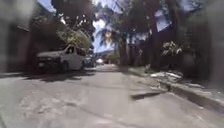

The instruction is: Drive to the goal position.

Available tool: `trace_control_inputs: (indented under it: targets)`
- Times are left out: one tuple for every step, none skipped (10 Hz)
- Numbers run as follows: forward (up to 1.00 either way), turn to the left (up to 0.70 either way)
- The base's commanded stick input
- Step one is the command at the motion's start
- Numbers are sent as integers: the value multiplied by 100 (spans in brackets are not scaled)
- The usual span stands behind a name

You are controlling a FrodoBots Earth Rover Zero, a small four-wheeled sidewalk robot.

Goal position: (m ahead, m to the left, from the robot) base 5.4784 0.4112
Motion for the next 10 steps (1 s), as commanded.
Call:
trace_control_inputs:
  targets:
    - [97,2]
    - [98,3]
    - [97,9]
    - [97,13]
    - [98,11]
    - [98,7]
    - [98,3]
    - [98,3]
    - [98,3]
    - [98,3]
